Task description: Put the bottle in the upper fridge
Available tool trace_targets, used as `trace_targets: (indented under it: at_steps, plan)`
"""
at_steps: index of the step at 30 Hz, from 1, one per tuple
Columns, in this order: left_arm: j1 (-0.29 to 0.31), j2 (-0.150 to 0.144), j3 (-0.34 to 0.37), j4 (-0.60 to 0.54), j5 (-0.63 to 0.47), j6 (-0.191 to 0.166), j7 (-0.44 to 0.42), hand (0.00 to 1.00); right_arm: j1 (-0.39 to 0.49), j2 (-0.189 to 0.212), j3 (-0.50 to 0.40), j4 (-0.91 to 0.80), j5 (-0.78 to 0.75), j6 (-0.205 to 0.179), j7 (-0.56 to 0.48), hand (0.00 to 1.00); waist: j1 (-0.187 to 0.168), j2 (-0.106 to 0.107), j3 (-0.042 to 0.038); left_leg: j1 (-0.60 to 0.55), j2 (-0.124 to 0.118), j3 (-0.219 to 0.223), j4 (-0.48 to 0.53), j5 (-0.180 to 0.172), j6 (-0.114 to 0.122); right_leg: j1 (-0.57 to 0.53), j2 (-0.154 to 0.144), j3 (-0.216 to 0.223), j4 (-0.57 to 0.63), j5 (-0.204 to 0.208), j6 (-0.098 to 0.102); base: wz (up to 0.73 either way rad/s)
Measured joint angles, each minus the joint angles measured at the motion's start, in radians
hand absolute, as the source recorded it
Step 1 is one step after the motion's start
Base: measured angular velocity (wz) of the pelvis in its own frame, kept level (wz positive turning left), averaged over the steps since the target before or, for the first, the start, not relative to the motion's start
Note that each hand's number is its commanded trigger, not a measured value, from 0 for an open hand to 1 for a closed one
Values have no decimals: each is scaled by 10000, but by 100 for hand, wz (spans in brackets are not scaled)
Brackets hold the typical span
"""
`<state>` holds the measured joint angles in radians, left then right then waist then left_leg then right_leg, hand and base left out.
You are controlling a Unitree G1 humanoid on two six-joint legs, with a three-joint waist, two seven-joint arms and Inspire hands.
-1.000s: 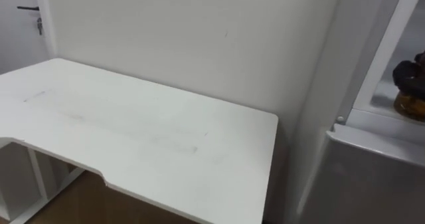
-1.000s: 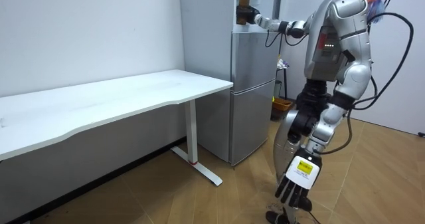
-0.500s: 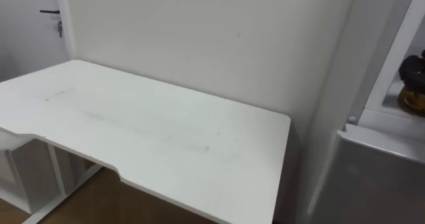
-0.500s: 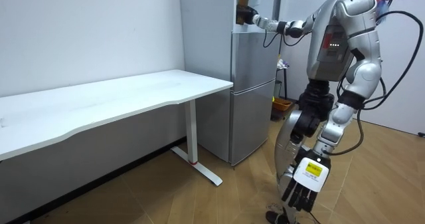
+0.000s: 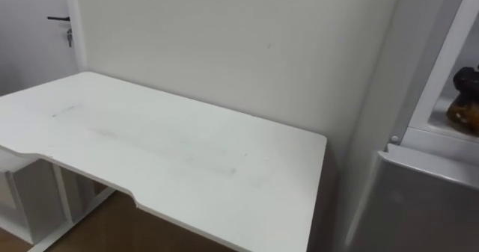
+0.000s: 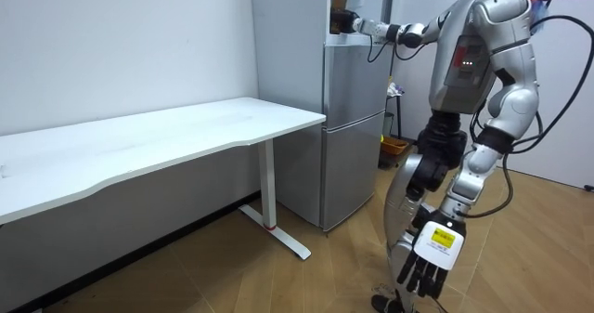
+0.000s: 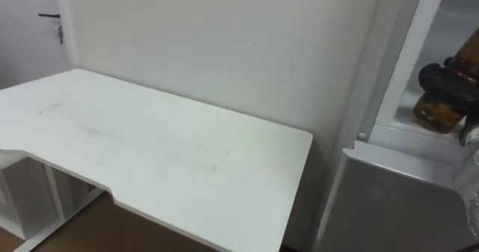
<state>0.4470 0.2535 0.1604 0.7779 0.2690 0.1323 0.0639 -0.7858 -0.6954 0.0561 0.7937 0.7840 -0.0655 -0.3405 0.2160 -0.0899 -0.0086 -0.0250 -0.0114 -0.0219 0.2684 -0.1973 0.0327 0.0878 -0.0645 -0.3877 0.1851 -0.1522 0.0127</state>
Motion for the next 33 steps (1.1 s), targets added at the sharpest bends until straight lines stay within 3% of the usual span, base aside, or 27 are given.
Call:
trace_targets:
  at_steps: [1,2,3,4,5,10,17,33]
  plan:
    - [28,2,1,-34,-1,29,1,0,-8,-26,0,36,0,24,43,100,-30,-16,10,-10,-7,-47,1,0,-1,7,-1,-25,1,0,0,6]
    - [51,1,1,-84,-3,75,1,0,-12,-65,0,93,-1,24,76,88,-40,-46,30,-15,-8,-57,1,0,-3,7,-1,-38,0,0,0,6]
    - [61,2,1,-112,-3,96,1,0,-15,-81,0,116,0,25,104,55,-41,-64,46,-19,-8,-65,2,-1,-4,6,-1,-46,0,0,0,0]
    - [68,4,1,-120,0,109,1,0,-16,-112,0,142,4,28,167,31,-41,-103,80,-29,-5,-70,2,-1,-5,-4,1,-53,0,0,0,0]
    - [84,3,1,-118,-3,128,-6,0,-17,-114,0,146,9,32,177,0,-44,-136,98,-55,-4,-78,5,-1,-7,-21,3,-59,-5,0,0,0]
    - [156,3,1,-127,-13,163,-21,0,-35,-116,-10,165,26,66,294,0,-160,-157,96,-78,-11,-100,7,-2,-6,-24,-17,-160,-7,0,0,2]
    - [231,3,-1,-376,11,225,-69,0,-305,-158,-5,605,-67,473,723,0,-199,-161,81,-123,-5,-116,10,2,-11,-53,-17,-281,-4,-1,1,1]
    - [302,20,11,-503,58,304,-292,0,-288,-206,28,656,-225,681,952,0,-186,-230,48,2,-1,-111,3,4,-14,64,1,-266,-10,-1,1,0]
